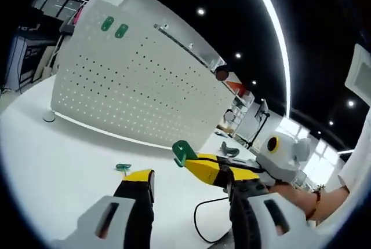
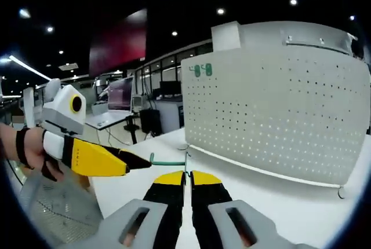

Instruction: Insert the hook assembly into the mounting plate slot until the hook locks in place.

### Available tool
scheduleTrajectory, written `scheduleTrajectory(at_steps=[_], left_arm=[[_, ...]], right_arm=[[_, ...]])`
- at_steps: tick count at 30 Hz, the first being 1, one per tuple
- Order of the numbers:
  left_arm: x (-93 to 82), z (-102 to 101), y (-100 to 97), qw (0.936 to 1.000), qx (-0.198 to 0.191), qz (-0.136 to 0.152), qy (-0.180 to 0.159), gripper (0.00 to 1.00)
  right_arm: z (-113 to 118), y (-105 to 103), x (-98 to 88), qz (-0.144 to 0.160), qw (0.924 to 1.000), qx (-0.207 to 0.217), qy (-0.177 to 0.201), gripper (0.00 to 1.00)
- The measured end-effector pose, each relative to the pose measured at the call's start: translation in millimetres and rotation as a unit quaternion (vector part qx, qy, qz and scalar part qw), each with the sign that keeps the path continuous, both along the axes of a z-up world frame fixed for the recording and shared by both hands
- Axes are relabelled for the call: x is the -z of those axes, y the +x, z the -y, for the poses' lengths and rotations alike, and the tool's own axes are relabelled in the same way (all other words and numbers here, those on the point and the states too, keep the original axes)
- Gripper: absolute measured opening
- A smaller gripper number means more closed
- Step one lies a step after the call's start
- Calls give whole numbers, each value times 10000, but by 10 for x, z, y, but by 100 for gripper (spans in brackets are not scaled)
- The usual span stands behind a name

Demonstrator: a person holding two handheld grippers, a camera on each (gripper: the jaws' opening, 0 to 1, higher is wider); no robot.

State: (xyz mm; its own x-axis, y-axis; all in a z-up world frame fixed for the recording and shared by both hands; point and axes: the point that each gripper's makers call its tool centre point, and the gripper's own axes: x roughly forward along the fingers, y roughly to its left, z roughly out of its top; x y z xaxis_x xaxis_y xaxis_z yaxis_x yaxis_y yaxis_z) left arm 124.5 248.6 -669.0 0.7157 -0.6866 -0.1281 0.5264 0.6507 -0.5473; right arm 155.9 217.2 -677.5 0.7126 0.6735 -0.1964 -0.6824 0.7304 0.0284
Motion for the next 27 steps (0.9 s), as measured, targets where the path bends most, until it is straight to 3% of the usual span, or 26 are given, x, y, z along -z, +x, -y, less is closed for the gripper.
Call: scheduleTrajectory(at_steps=[7, 15, 27], left_arm=[[-54, -33, -6, 9997, 58, -84, -239, 47], [-169, -86, 24, 9974, 75, -204, -691, 34], [-270, -114, 3, 9925, 121, -343, -1164, 18]], right_arm=[[-75, -52, -89, 75, 9997, 18, 213, 2], [-227, -144, -231, 408, 9987, -197, 249, 2], [-290, -254, -369, 606, 9966, -357, 436, 2]])
